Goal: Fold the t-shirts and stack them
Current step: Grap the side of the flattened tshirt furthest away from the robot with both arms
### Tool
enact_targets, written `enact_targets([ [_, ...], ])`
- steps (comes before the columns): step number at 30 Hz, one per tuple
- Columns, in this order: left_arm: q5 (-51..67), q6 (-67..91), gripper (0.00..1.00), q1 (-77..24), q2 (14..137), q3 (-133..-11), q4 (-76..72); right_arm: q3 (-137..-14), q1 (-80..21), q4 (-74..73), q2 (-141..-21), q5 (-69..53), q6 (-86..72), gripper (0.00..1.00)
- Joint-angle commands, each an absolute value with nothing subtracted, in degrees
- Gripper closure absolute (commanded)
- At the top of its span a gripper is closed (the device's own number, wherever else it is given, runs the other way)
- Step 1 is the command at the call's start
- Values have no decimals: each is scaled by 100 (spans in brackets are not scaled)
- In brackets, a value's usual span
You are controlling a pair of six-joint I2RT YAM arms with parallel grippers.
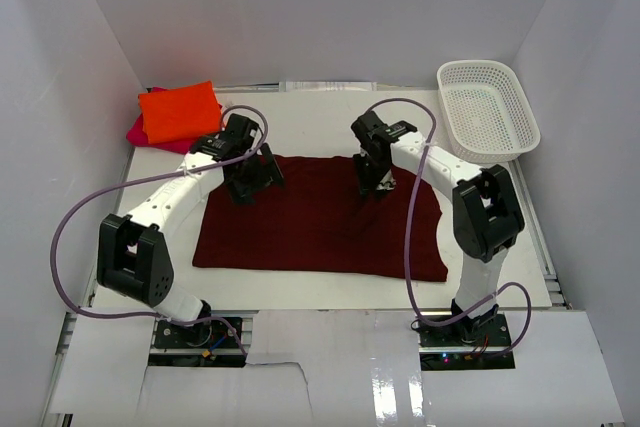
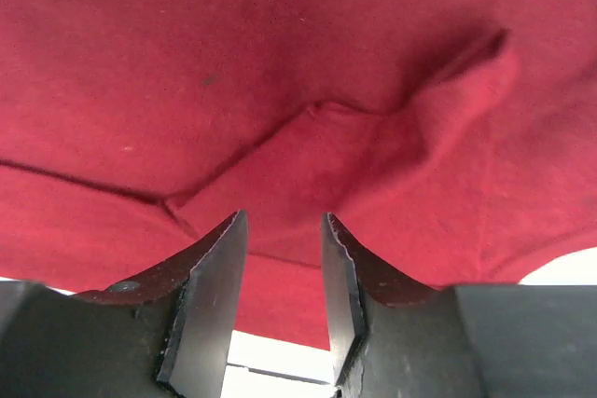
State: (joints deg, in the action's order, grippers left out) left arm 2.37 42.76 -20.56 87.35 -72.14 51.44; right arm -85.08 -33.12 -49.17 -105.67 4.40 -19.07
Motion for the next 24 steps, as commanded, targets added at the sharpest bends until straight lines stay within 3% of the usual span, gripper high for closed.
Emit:
enact_targets([
  [1, 369, 4578, 9, -2284, 8675, -7093, 4843, -8886, -3331, -4860, -10748, 194, -1819, 57],
  [12, 369, 4869, 9, -3076, 9175, -6996, 4562, -8614, -3322, -4790, -11065, 264, -1837, 56],
  [24, 255, 4860, 9, -3146, 9290, -6943, 4544, -8481, -3322, -4500, -11531, 246, -1837, 60],
])
